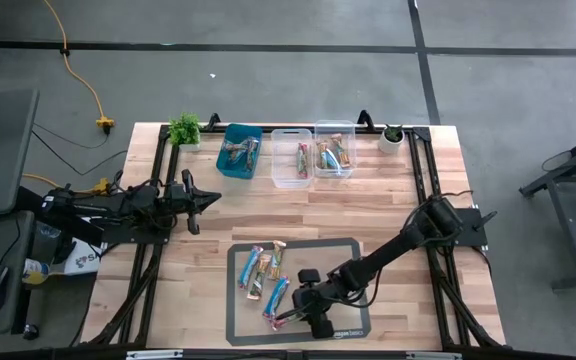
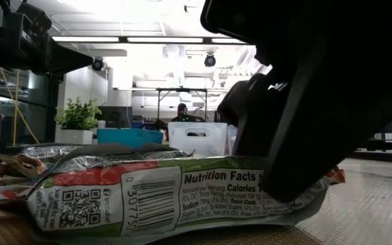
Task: Pick and place Granola Bars by type
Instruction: Put the bottom right red granola bar into the left transparent bin
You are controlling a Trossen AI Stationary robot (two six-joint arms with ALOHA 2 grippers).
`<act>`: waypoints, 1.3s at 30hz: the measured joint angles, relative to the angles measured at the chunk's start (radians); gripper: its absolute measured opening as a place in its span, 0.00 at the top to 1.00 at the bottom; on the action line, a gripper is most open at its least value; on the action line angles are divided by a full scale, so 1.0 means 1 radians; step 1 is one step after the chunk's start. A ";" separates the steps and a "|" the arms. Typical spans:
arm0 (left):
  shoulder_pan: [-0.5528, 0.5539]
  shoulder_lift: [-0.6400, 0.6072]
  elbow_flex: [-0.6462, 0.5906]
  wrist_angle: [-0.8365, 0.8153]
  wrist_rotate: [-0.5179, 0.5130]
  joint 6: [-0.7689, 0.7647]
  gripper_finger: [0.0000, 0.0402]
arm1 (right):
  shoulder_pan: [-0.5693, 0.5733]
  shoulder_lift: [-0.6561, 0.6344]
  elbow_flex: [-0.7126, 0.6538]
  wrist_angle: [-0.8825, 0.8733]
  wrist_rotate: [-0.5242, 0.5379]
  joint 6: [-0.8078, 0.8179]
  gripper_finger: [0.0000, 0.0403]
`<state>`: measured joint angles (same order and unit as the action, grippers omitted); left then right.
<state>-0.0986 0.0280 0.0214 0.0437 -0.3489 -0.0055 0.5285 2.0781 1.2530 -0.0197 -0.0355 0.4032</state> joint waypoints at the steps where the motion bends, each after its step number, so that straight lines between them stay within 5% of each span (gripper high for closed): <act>1: 0.000 0.000 0.000 0.000 0.000 0.000 1.00 | 0.000 0.003 0.000 0.007 0.000 0.001 0.52; 17: 0.000 0.000 0.000 0.000 0.000 0.000 1.00 | 0.050 0.035 0.004 0.004 0.153 -0.049 0.53; 39: 0.000 0.000 0.000 0.000 0.000 0.000 1.00 | 0.101 0.037 0.000 0.027 0.232 0.027 0.78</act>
<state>-0.0986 0.0280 0.0216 0.0437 -0.3492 -0.0051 0.6292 2.1155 1.2526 0.0076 0.1968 0.4298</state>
